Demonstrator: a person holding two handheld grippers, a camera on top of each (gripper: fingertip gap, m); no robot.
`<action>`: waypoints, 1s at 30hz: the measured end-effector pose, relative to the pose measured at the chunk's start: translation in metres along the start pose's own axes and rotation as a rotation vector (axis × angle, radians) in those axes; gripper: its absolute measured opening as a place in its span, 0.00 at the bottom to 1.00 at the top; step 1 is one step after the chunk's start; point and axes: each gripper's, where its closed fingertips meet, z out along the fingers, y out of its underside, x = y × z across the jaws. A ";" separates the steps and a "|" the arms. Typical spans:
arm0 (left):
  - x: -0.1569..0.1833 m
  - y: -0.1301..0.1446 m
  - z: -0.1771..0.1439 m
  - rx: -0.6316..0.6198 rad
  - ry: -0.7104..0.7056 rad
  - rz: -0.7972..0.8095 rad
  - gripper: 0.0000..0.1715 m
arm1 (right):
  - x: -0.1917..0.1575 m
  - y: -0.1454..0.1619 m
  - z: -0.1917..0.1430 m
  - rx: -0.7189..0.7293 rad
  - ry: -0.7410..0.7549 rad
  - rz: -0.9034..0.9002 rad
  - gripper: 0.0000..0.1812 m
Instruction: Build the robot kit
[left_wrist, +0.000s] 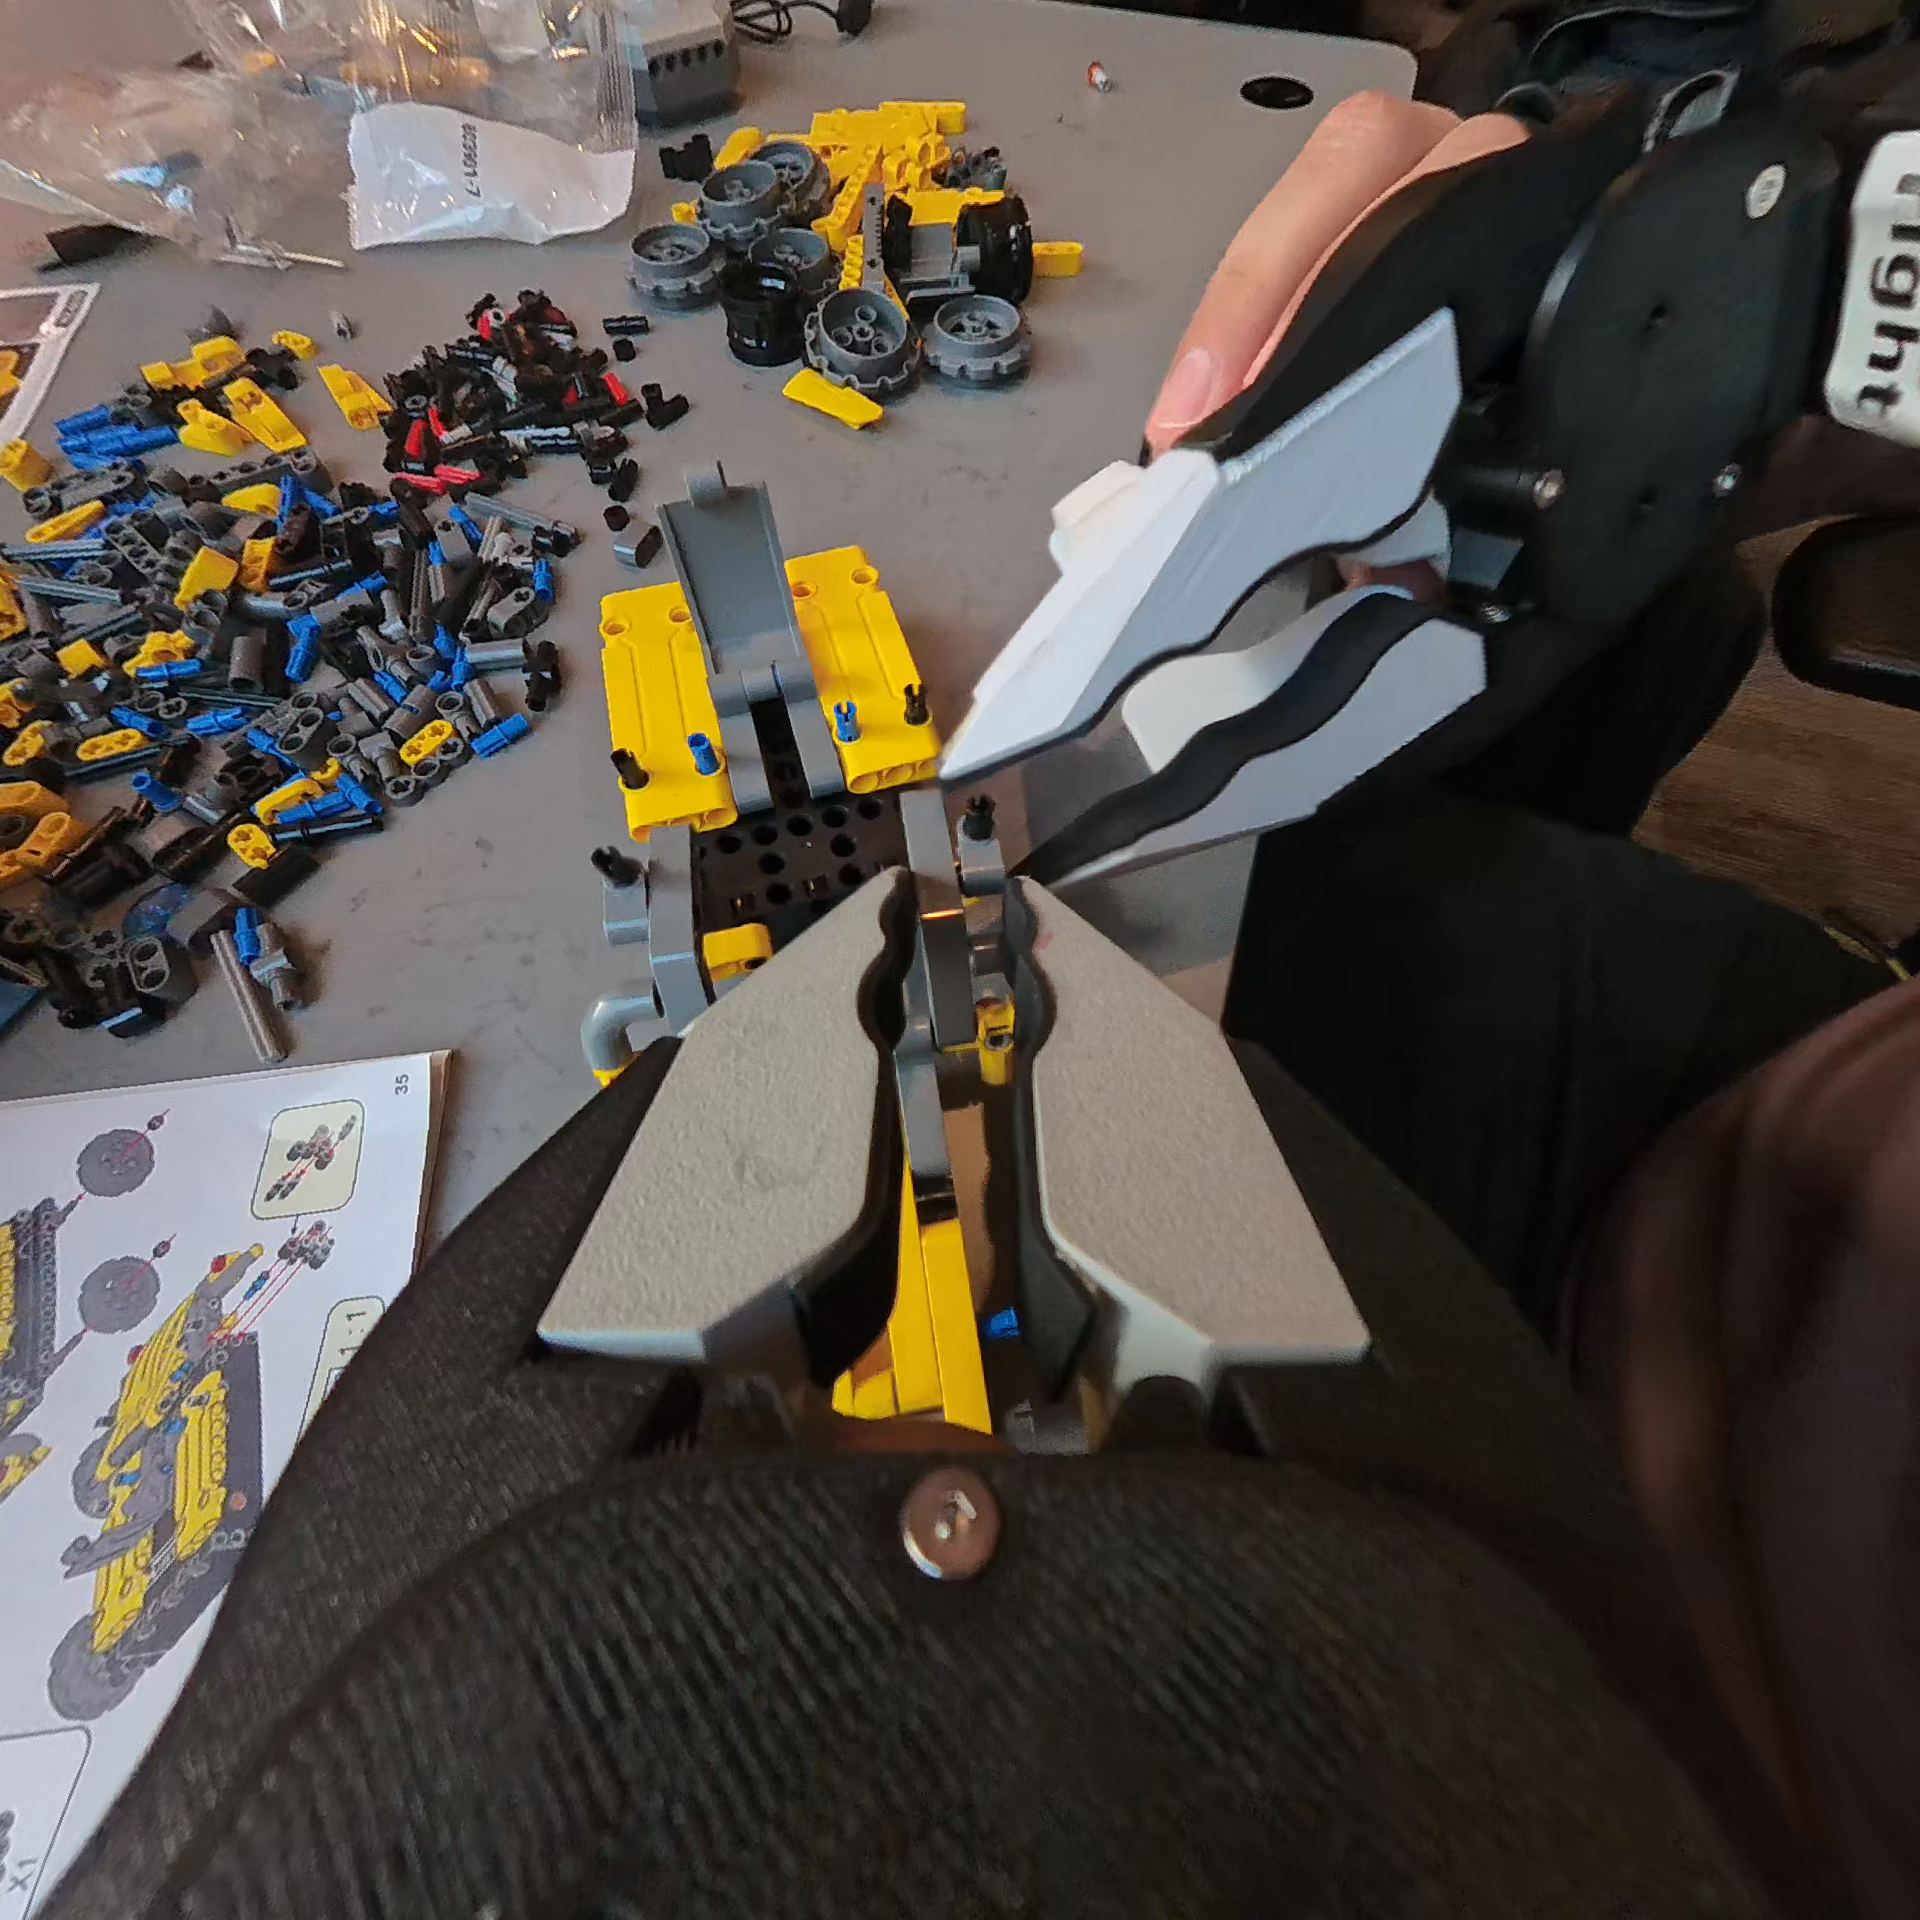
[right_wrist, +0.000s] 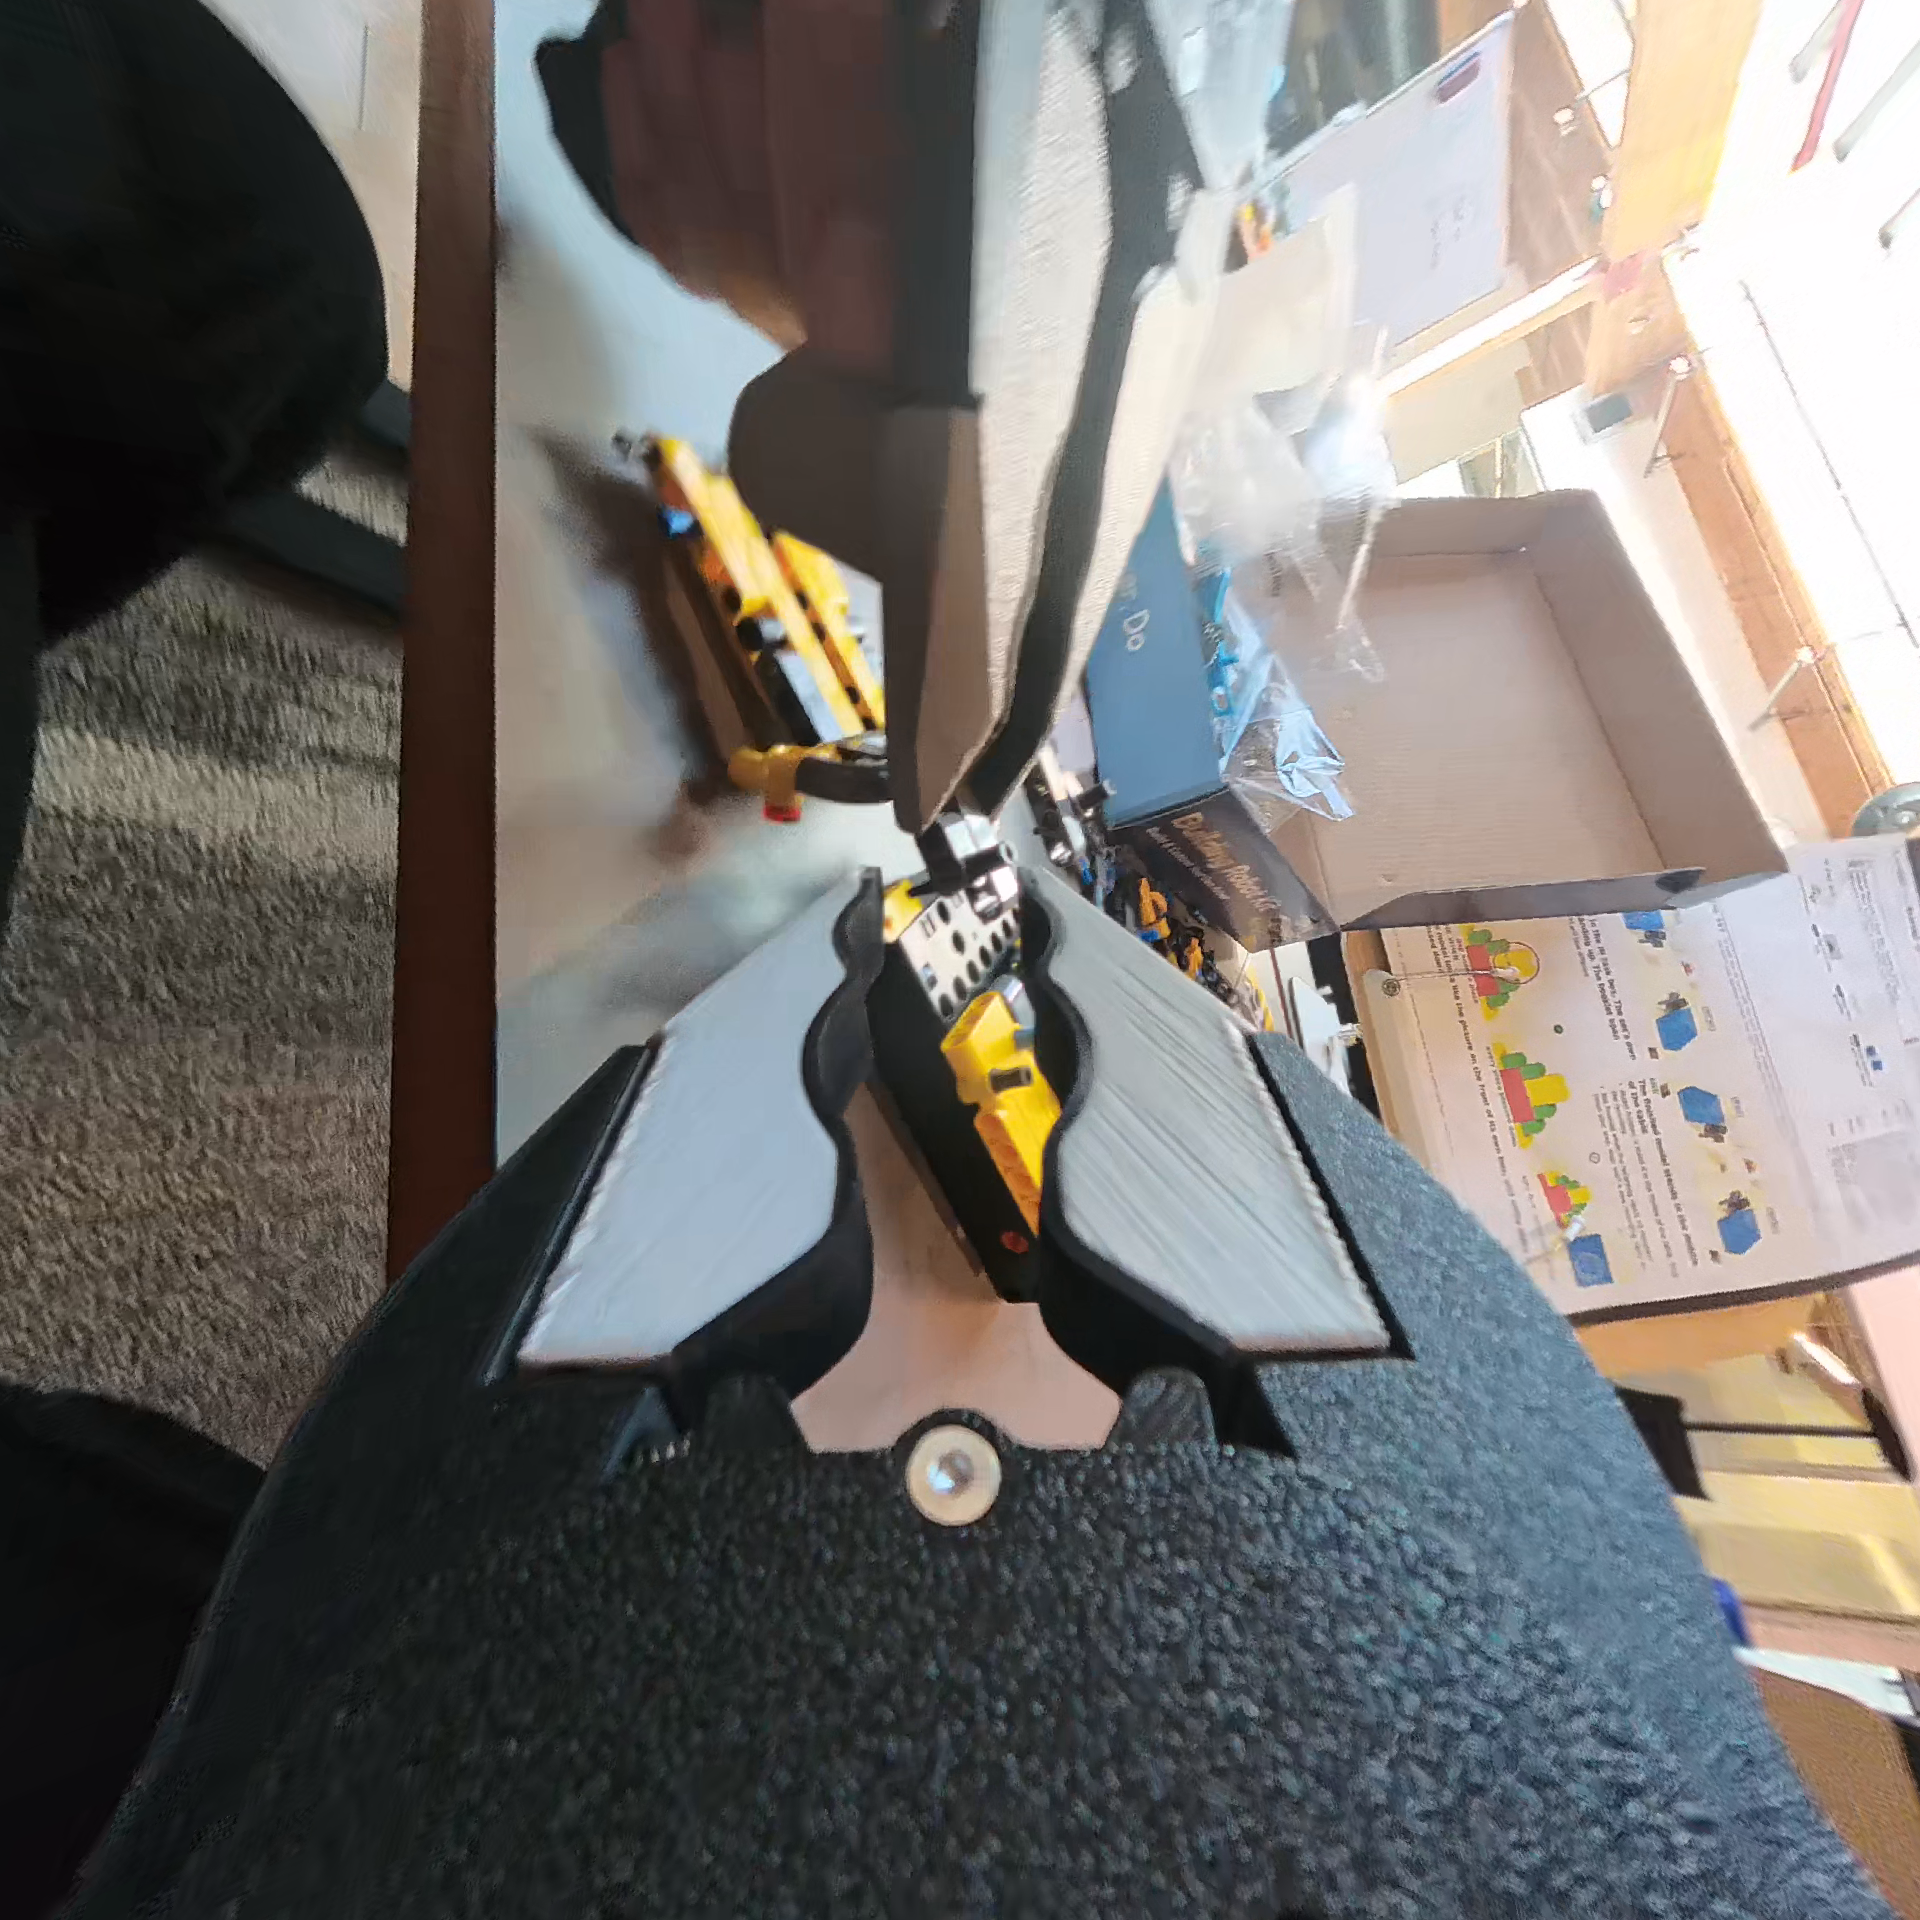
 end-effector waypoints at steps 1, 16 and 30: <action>0.001 -0.002 -0.001 0.011 0.005 -0.002 0.08 | 0.004 -0.002 -0.002 0.010 0.015 0.018 0.12; 0.001 0.004 0.003 -0.009 -0.009 -0.044 0.08 | -0.001 0.002 0.002 -0.023 0.013 -0.039 0.06; -0.001 0.006 0.008 -0.020 -0.024 -0.044 0.08 | -0.012 0.013 0.007 -0.066 -0.037 -0.042 0.20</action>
